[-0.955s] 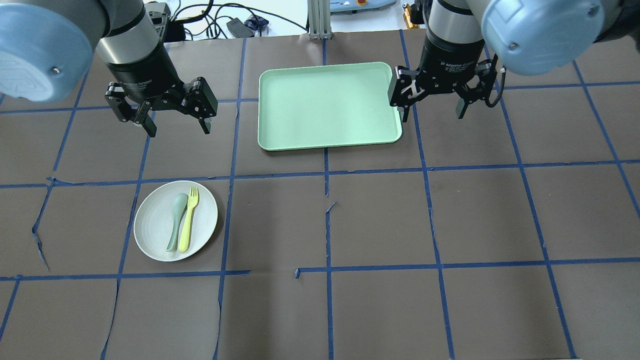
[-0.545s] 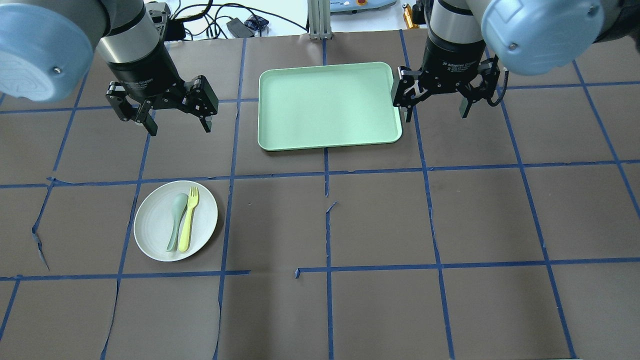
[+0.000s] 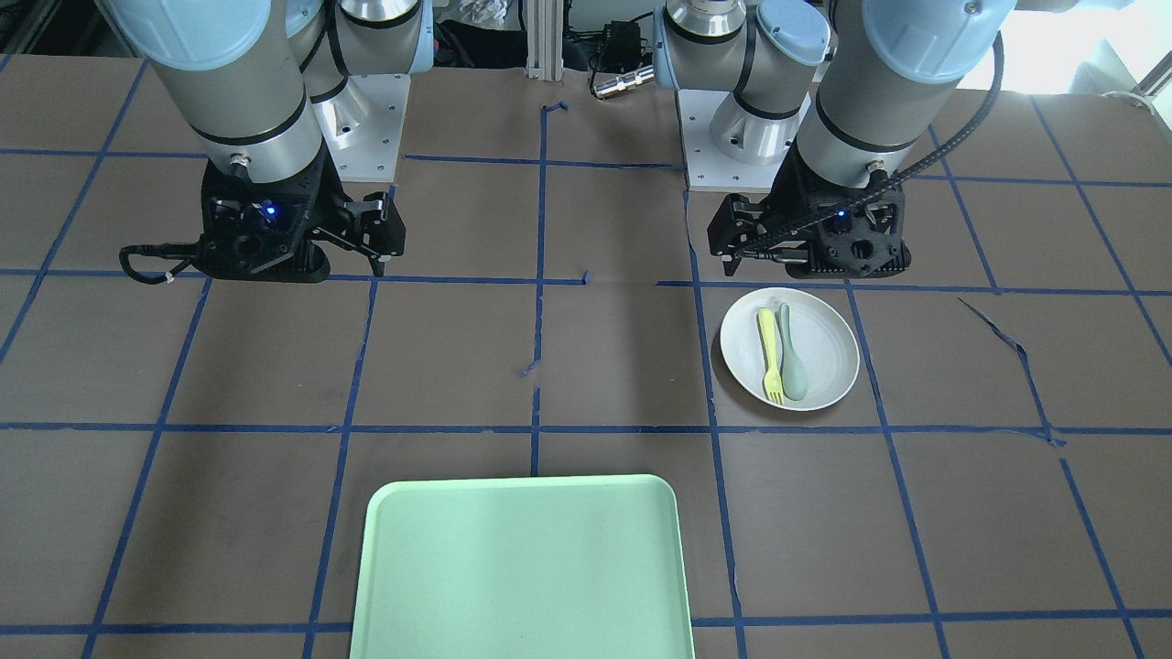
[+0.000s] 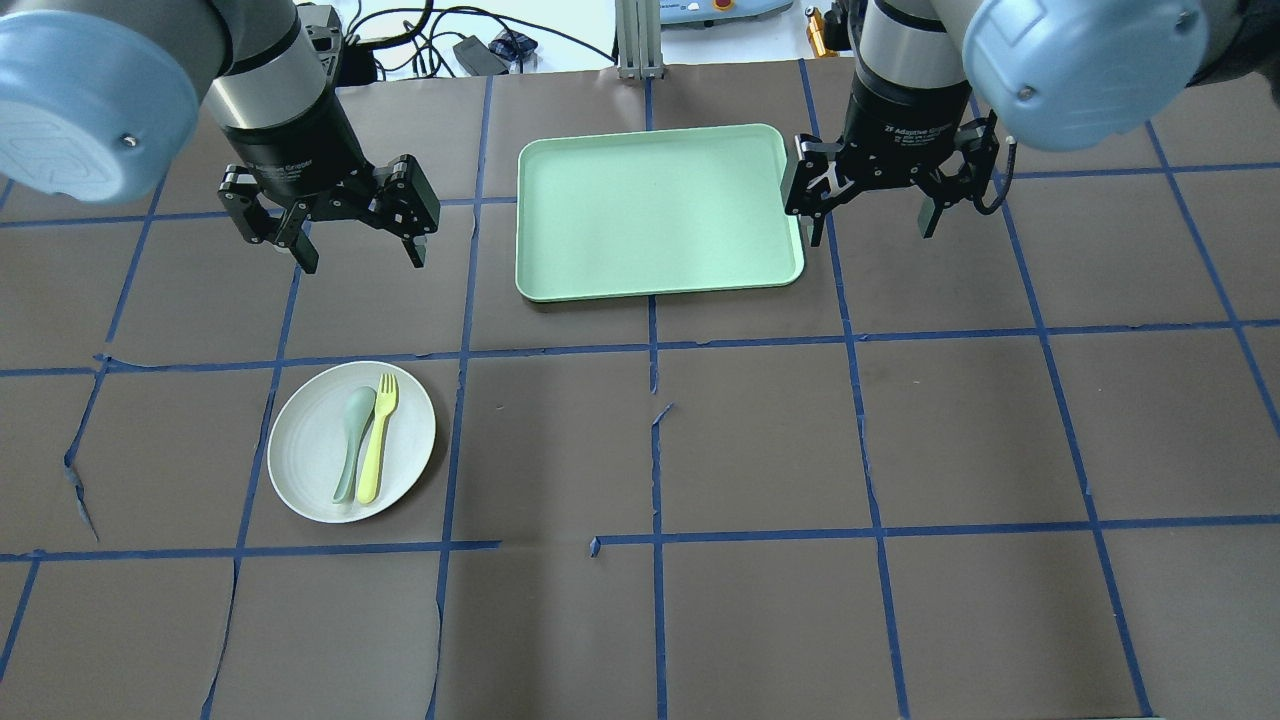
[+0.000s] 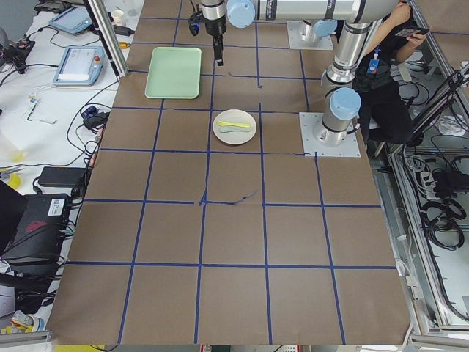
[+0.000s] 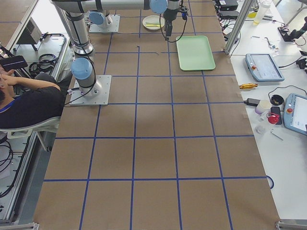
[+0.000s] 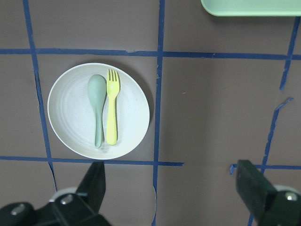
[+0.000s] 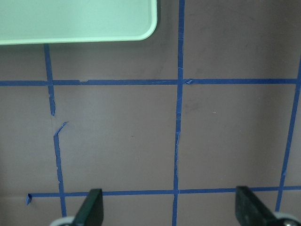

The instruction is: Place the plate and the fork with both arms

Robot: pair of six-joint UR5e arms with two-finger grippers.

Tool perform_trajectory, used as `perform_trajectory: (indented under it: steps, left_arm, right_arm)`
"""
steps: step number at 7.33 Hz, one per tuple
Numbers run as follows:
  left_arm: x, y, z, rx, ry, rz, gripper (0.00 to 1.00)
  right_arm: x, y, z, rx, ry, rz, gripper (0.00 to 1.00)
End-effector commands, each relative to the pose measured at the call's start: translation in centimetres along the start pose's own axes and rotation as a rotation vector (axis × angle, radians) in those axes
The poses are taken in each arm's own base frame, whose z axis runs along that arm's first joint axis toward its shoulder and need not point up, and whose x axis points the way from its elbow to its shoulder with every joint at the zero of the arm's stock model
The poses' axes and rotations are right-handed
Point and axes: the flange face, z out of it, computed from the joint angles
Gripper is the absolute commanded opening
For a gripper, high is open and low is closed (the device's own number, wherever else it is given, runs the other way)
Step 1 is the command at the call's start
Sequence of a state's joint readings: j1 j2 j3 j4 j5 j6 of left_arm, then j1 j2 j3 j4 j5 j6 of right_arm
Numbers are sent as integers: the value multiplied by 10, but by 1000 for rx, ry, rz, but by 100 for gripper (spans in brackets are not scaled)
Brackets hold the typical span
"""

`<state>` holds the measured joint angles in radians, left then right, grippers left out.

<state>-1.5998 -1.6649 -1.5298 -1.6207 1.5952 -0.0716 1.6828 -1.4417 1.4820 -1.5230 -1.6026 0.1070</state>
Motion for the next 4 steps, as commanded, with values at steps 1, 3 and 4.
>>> perform_trajectory:
  steps: [1, 3, 4]
  left_arm:
    - [0, -1, 2, -4, 0, 0, 100]
    - [0, -1, 2, -4, 0, 9, 100]
    - [0, -1, 5, -11, 1, 9, 100]
  right_arm:
    - [-2, 2, -2, 2, -4, -3, 100]
    - [-2, 1, -2, 2, -4, -3, 100]
    - [-2, 1, -1, 2, -3, -3, 100]
